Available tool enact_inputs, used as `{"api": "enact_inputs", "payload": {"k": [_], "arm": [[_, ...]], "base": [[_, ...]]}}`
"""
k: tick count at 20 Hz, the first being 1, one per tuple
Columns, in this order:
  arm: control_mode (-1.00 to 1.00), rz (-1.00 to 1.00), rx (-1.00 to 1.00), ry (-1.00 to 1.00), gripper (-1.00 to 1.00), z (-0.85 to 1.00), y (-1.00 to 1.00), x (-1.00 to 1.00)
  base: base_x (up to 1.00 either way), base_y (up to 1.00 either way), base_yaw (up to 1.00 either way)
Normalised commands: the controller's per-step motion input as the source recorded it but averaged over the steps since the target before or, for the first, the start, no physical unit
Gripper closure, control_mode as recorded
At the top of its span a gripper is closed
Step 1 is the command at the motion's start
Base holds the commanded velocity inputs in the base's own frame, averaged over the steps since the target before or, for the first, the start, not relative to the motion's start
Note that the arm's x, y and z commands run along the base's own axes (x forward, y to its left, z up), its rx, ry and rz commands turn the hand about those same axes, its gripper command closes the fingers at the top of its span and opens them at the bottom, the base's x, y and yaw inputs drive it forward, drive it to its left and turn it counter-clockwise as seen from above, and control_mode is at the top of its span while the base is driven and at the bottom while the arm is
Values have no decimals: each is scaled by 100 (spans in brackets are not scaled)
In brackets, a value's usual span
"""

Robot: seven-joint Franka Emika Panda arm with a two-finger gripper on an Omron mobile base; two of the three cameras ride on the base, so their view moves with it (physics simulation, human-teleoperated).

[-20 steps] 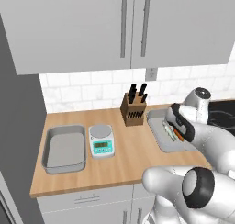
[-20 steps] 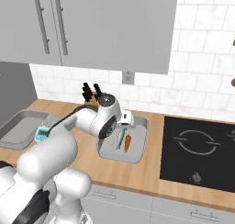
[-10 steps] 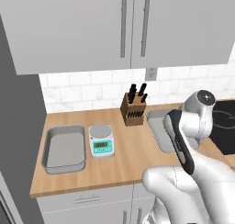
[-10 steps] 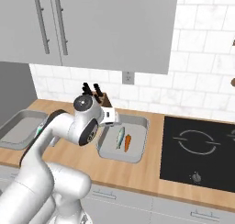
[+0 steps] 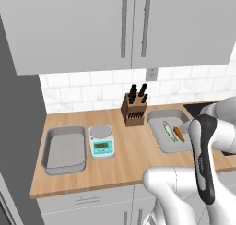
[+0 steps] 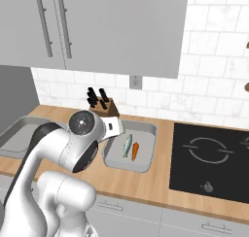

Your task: Place one carrot and one fish in each tupperware on the nearby counter, to pack two identical lunches.

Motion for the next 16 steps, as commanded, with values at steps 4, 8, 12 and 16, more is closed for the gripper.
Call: {"api": "enact_inputs", "payload": {"k": [4,8,12,16], "arm": [[-100,10,0,-7,-100,41,14,-86],[-100,3,-6,0,-100,3,47,-76],[-100,0,-13,0,-100,-1,70,-48],[-100,-2,-10,-1,-100,-18,45,-62]], "base": [[0,0,0],[0,0,0],[0,0,0],[0,0,0]]}}
